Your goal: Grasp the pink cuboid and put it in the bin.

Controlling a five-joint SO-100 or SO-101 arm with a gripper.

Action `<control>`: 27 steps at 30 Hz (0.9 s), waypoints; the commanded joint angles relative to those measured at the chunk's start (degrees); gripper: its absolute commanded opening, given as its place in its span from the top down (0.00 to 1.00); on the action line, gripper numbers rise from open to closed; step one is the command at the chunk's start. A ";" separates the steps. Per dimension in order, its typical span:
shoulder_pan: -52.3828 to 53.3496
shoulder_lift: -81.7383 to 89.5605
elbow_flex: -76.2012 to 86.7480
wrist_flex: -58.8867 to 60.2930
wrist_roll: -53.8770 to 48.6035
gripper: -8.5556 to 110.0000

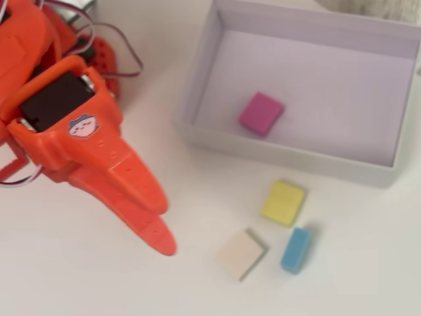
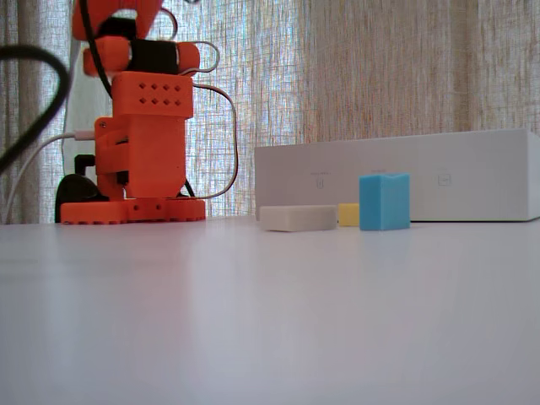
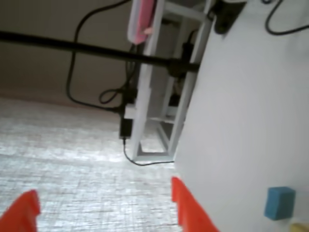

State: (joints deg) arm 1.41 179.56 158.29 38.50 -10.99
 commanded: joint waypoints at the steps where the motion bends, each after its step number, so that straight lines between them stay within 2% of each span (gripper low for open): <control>1: 0.53 6.94 1.49 14.06 2.99 0.63; 5: 0.35 10.02 3.69 24.52 4.22 0.63; 16: 0.97 10.02 11.34 33.84 3.60 0.63; 19: 0.97 10.02 11.34 33.84 3.60 0.67; 24: 0.35 10.02 11.34 34.01 2.99 0.98; 27: 0.26 10.02 11.34 34.01 2.90 1.00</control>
State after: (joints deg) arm 1.93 189.49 169.80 72.33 -7.47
